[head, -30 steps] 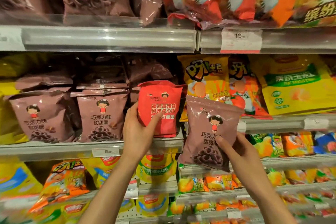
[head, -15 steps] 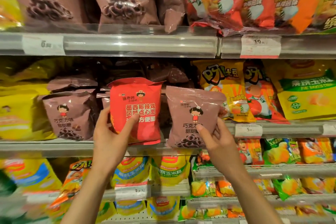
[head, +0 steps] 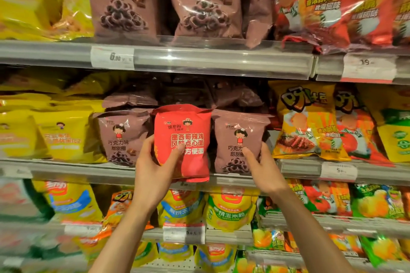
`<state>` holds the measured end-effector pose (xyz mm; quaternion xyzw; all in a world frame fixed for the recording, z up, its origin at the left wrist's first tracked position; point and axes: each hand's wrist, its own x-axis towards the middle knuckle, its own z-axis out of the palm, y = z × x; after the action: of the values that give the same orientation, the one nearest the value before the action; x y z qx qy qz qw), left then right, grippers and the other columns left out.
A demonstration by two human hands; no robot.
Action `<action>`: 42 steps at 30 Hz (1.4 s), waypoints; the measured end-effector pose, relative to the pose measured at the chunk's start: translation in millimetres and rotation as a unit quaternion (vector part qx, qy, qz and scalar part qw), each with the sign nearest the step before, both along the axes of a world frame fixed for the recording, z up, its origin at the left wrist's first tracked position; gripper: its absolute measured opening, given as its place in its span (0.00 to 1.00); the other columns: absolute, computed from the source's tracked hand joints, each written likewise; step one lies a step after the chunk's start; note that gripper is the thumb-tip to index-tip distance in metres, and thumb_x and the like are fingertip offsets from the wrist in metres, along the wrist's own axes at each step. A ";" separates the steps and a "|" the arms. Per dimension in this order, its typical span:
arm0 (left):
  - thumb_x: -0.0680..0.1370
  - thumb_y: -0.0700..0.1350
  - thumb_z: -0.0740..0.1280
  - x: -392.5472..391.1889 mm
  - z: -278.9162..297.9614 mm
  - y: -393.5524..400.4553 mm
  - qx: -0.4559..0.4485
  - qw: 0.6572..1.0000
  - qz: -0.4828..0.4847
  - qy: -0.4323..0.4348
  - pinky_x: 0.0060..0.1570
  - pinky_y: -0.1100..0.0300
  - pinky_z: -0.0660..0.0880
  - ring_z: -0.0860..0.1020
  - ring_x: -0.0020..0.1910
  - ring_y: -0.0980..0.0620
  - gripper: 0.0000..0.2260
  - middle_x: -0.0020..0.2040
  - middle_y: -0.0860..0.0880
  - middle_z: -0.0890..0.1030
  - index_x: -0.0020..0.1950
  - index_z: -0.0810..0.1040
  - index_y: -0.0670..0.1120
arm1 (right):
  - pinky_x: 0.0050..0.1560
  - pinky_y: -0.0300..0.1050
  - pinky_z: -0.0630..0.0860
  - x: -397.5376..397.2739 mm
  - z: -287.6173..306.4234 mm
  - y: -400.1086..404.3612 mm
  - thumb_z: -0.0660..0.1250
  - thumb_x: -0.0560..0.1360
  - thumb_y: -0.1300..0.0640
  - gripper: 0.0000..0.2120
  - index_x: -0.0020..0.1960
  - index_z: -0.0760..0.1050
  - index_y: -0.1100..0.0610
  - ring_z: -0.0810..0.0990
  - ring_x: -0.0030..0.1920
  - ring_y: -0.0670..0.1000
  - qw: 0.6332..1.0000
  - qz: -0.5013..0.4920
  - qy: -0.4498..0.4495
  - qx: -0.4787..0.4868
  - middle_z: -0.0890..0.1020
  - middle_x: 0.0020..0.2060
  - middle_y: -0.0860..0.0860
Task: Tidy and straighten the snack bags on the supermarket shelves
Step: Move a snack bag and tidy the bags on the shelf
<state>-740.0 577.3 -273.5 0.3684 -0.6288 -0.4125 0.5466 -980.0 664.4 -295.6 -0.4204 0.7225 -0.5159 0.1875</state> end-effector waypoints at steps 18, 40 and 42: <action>0.75 0.51 0.75 -13.2 -16.1 22.8 0.042 0.999 0.011 0.032 0.49 0.64 0.78 0.83 0.50 0.64 0.17 0.51 0.60 0.84 0.61 0.75 0.54 | 0.68 0.47 0.75 10.1 -3.3 59.2 0.71 0.79 0.52 0.14 0.63 0.76 0.48 0.79 0.64 0.45 0.993 -0.044 -0.077 -0.072 0.81 0.60 0.46; 0.74 0.51 0.75 172.1 -36.6 49.6 0.124 0.978 0.145 0.081 0.54 0.41 0.82 0.85 0.51 0.53 0.13 0.50 0.56 0.86 0.57 0.78 0.55 | 0.40 0.42 0.80 172.0 -47.9 16.7 0.68 0.80 0.65 0.05 0.48 0.81 0.59 0.83 0.37 0.49 0.969 0.078 -0.231 -0.029 0.86 0.37 0.55; 0.72 0.55 0.76 210.5 -34.8 39.1 0.128 0.976 0.152 0.085 0.53 0.38 0.81 0.85 0.52 0.51 0.18 0.52 0.54 0.86 0.59 0.78 0.54 | 0.38 0.41 0.80 206.1 -48.8 -1.1 0.67 0.80 0.67 0.06 0.48 0.80 0.59 0.82 0.35 0.49 0.966 0.086 -0.243 -0.034 0.85 0.35 0.55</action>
<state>-529.5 616.4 -308.3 0.4901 -0.4583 -0.4312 0.6032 -773.9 663.3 -344.4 -0.3487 0.5985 -0.6088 0.3868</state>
